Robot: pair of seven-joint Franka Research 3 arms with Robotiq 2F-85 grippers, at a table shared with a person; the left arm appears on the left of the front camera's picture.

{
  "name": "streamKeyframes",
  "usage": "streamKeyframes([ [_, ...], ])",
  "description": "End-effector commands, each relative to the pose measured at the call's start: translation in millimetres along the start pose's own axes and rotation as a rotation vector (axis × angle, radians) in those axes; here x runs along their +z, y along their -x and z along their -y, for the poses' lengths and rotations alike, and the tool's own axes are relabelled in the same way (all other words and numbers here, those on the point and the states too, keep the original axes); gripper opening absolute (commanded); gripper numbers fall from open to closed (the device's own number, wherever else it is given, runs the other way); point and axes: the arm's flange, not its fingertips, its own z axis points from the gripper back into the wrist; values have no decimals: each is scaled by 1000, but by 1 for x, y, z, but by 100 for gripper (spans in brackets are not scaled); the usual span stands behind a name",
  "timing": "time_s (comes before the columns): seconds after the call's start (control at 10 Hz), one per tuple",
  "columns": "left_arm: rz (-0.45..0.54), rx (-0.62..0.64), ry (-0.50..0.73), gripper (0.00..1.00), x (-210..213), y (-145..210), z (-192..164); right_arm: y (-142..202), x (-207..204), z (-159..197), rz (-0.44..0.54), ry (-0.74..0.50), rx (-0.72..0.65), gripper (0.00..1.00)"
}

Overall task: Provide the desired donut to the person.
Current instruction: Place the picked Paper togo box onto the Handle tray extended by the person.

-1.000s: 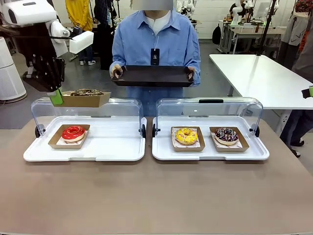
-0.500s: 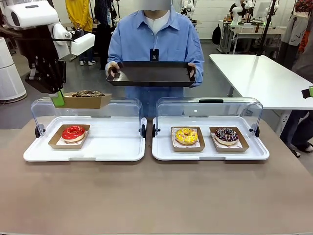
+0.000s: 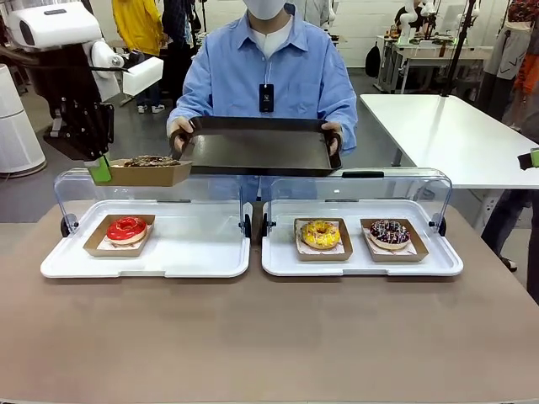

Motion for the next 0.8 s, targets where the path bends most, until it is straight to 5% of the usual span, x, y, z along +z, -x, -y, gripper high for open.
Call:
streamKeyframes([
  [0.0, -2, -1, -4, 0, 3, 0, 2, 0, 0, 0, -2, 1, -2, 100],
  [0.3, 0, 0, 0, 1, 0, 0, 0, 0, 0, 0, -2, 1, -2, 100],
  [0.7, 62, -40, -49, 1, 54, -21, -71, 0, 0, 0, -2, 1, -2, 100],
])
